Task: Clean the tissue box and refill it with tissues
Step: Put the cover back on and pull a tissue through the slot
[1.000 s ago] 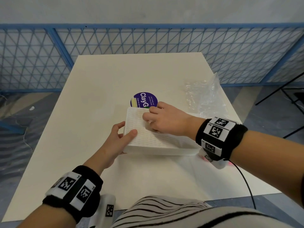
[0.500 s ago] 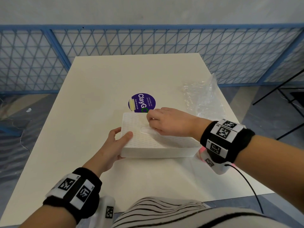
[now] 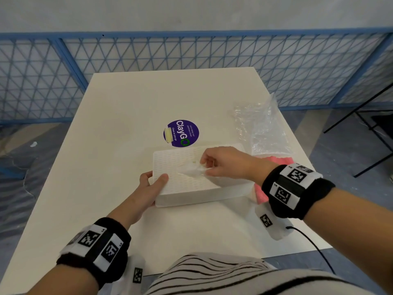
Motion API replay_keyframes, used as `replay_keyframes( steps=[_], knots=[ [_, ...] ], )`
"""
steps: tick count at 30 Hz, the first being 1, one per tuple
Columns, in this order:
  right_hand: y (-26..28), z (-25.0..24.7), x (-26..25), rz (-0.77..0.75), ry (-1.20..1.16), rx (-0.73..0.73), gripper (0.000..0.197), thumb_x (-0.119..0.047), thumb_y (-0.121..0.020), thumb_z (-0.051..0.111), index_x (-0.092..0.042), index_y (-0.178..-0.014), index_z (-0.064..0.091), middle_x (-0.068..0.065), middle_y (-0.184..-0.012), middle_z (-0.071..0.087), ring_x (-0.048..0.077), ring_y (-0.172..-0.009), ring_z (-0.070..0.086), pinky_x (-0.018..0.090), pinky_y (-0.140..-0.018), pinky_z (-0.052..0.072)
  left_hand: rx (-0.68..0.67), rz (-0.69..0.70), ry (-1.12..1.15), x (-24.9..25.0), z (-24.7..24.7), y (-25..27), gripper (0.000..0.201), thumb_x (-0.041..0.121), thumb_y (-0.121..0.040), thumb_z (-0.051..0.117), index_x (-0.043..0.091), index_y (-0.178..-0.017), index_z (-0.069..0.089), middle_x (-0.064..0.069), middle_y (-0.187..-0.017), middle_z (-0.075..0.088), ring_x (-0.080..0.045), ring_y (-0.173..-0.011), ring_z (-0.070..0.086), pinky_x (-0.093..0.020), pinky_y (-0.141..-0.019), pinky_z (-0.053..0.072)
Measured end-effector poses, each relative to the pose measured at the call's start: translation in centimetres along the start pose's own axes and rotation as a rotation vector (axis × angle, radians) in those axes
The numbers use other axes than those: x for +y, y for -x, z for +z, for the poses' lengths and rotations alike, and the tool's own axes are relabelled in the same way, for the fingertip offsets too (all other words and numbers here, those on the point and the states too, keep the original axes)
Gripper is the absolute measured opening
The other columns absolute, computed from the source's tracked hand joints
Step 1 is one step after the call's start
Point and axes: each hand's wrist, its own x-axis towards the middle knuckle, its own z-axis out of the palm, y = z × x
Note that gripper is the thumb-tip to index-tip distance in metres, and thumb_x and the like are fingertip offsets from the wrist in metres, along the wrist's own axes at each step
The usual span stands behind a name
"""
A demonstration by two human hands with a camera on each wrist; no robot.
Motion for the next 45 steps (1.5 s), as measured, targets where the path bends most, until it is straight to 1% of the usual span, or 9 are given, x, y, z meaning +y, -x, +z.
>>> replay_keyframes(
  steps=[3,7,11,16,21,24,27,37,45],
  knots=[
    [0.1,0.3,0.1,-0.010,-0.028,0.061,0.011,-0.016,-0.088,0.061,-0.014,-0.097,0.065,-0.008,-0.088,0.060,0.011,-0.081,0.052,0.028,-0.079,0.044,0.121,-0.026,-0.301,0.6,-0.1,-0.4,0.077,0.060,-0.080,0.056,0.029,-0.143,0.023,-0.012,-0.139,0.030,-0.030,-0.122,0.046,-0.043,-0.106,0.040],
    [0.5,0.3,0.3,-0.102,0.002,0.156,0.004,-0.012,-0.085,0.063,-0.013,-0.089,0.064,-0.010,-0.084,0.054,0.009,-0.075,0.049,0.026,-0.074,0.040,0.302,0.281,-0.576,3.1,0.9,0.1,0.060,0.034,-0.090,0.057,0.026,-0.144,0.032,-0.010,-0.144,0.026,-0.032,-0.134,0.023,-0.039,-0.109,0.026],
    [1.2,1.2,0.6,-0.294,0.241,0.297,0.011,-0.014,-0.083,0.050,-0.017,-0.078,0.059,-0.005,-0.077,0.057,0.016,-0.070,0.054,0.030,-0.068,0.039,0.146,0.622,-0.955,5.2,2.1,-0.1,0.058,0.039,-0.085,0.061,0.038,-0.139,0.039,0.009,-0.142,0.029,-0.019,-0.132,0.018,-0.032,-0.106,0.016],
    [1.3,1.3,1.3,-0.305,0.150,0.307,0.013,-0.027,-0.088,0.052,-0.020,-0.095,0.061,-0.004,-0.094,0.061,0.016,-0.083,0.055,0.031,-0.073,0.040,0.000,0.573,-1.149,6.7,3.9,-1.5,0.058,0.045,-0.079,0.063,0.035,-0.132,0.044,0.012,-0.143,0.028,-0.015,-0.136,0.013,-0.031,-0.107,0.010],
    [0.5,0.2,0.8,0.063,-0.354,0.118,0.053,-0.008,-0.087,0.047,-0.025,-0.137,0.037,-0.012,-0.130,0.051,0.017,-0.114,0.039,0.037,-0.102,0.036,-0.082,0.573,-1.237,7.3,4.3,-2.2,0.029,0.029,-0.080,0.056,0.022,-0.108,0.051,0.011,-0.123,0.043,-0.015,-0.123,0.029,-0.030,-0.100,0.015],
    [0.2,-0.4,0.2,0.070,-0.280,-0.047,0.054,-0.008,-0.087,0.049,-0.029,-0.136,0.042,-0.014,-0.105,0.055,0.012,-0.106,0.041,0.029,-0.098,0.032,-0.105,0.602,-1.207,7.7,4.1,-2.0,0.004,0.020,-0.081,0.052,0.023,-0.083,0.051,0.006,-0.086,0.051,-0.016,-0.094,0.041,-0.029,-0.082,0.025],
    [-0.1,-0.7,0.0,0.040,-0.201,-0.032,0.012,-0.017,-0.091,0.053,-0.017,-0.101,0.059,-0.006,-0.078,0.050,0.008,-0.079,0.041,0.027,-0.079,0.028,-0.139,0.584,-0.993,7.5,3.2,-2.0,0.023,0.019,-0.086,0.055,0.025,-0.070,0.039,0.007,-0.069,0.047,-0.017,-0.070,0.042,-0.030,-0.063,0.031],
    [0.5,0.3,0.3,-0.135,-0.193,0.029,0.017,-0.007,-0.082,0.064,-0.011,-0.088,0.049,-0.001,-0.084,0.045,0.019,-0.077,0.044,0.029,-0.068,0.035,0.049,0.775,-0.925,6.1,2.8,-1.7,0.016,0.023,-0.093,0.050,0.020,-0.081,0.040,0.008,-0.071,0.046,-0.017,-0.064,0.040,-0.028,-0.054,0.029],
    [0.1,-0.5,1.5,0.009,0.030,-0.095,0.030,-0.021,-0.087,0.064,-0.022,-0.068,0.040,-0.007,-0.078,0.038,0.012,-0.072,0.039,0.028,-0.069,0.033,-0.063,0.610,-0.833,6.6,1.2,-1.4,0.020,0.030,-0.085,0.063,0.025,-0.099,0.049,0.003,-0.092,0.062,-0.022,-0.084,0.059,-0.040,-0.076,0.048]
  ],
)
